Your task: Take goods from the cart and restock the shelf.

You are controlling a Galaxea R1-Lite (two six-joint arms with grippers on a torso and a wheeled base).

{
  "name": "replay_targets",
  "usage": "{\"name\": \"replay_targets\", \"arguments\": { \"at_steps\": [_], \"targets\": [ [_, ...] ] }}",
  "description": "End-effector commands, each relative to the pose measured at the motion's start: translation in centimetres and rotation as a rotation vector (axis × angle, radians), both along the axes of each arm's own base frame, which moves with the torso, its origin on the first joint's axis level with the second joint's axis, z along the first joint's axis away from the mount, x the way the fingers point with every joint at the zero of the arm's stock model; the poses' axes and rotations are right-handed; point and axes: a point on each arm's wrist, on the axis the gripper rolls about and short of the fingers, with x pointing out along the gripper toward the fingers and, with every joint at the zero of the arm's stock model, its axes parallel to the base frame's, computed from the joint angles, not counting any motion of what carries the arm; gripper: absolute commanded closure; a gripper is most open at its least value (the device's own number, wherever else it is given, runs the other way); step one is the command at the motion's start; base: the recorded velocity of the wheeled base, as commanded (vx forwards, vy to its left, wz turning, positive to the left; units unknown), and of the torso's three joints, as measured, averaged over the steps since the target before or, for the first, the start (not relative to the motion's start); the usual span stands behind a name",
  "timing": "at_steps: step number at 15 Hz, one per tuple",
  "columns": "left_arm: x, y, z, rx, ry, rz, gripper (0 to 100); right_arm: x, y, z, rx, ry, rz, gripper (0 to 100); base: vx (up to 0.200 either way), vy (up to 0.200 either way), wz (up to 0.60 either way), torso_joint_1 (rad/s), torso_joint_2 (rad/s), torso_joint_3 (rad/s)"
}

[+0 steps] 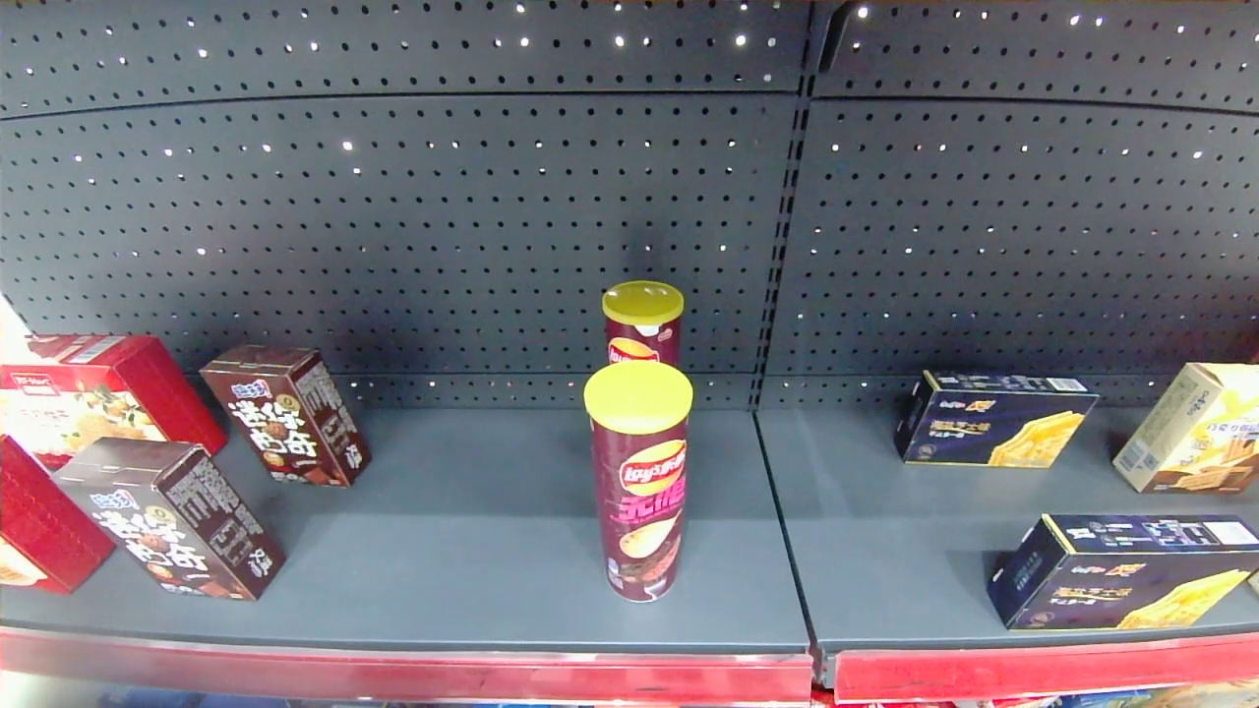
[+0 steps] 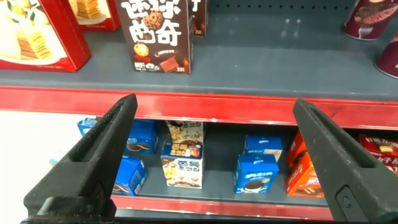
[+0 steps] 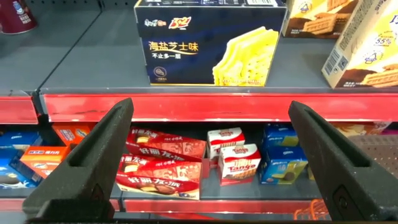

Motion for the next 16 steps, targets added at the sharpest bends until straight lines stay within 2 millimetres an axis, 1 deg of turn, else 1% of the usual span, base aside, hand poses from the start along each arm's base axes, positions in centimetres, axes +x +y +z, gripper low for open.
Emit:
{"name": "replay_targets", "arguments": {
  "at_steps": [1, 16],
  "targets": [
    [0.01, 0.0, 0.02, -0.001, 0.0, 0.0, 0, 0.0, 0.0, 0.0, 0.0, 0.0, 0.001, 0, 0.0, 0.0, 0.0, 0.0, 0.0, 0.0],
    [0.0, 0.0, 0.04, 0.0, 0.001, 0.0, 0, 0.01, 0.0, 0.0, 0.0, 0.001, 0.002, 0, 0.0, 0.0, 0.0, 0.0, 0.0, 0.0]
  ]
}}
